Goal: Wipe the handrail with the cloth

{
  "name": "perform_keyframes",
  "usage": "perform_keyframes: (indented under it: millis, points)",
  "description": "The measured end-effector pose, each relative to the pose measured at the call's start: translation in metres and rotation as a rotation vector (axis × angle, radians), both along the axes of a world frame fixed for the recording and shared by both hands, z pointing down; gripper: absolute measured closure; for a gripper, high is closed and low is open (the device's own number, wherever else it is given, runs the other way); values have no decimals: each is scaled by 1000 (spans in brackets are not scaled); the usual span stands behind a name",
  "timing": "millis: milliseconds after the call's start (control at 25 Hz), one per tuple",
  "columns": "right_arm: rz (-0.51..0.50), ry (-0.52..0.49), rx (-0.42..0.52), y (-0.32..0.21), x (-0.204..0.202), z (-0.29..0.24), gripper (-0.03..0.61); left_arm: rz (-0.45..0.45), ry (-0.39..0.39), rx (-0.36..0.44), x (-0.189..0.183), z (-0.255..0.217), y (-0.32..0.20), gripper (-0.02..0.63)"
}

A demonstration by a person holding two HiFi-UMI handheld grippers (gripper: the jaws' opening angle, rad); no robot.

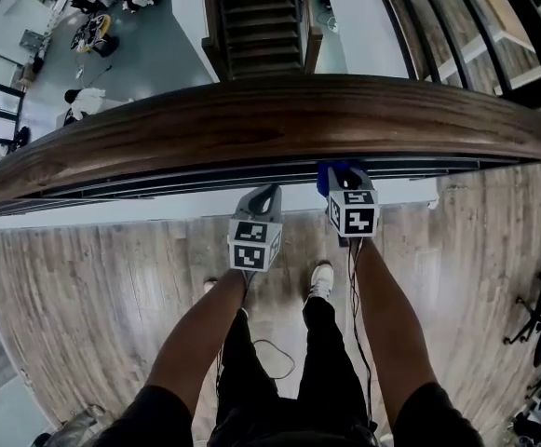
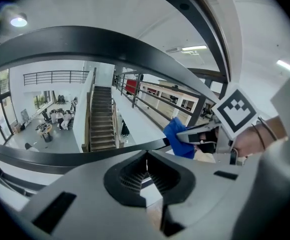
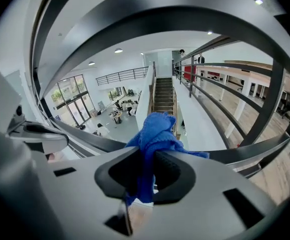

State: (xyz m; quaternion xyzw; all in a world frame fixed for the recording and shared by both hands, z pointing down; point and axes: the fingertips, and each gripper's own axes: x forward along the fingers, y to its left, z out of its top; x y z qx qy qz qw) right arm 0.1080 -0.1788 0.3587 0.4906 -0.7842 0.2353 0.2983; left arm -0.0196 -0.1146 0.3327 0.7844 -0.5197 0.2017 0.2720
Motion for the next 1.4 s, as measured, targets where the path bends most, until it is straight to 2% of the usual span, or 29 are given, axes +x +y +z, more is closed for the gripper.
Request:
perform_keyframes:
  millis: [280,600,1000,1200,1400]
  points:
    - [68,17,-4,-18,112,20,509,61,11,-2,101,19,-23,607]
    - [191,57,13,-40,248,7,509,143,6,5,191,1,-46,607]
    - [234,142,3,-58,377,10,509,198,10,0,269,3,-59,607]
    - [288,80,-9,-65,419,3,509,224,4,-4,290,4,-59,607]
    - [360,75,-26,-67,461,11,509,235,1,-12,302,10,-59,607]
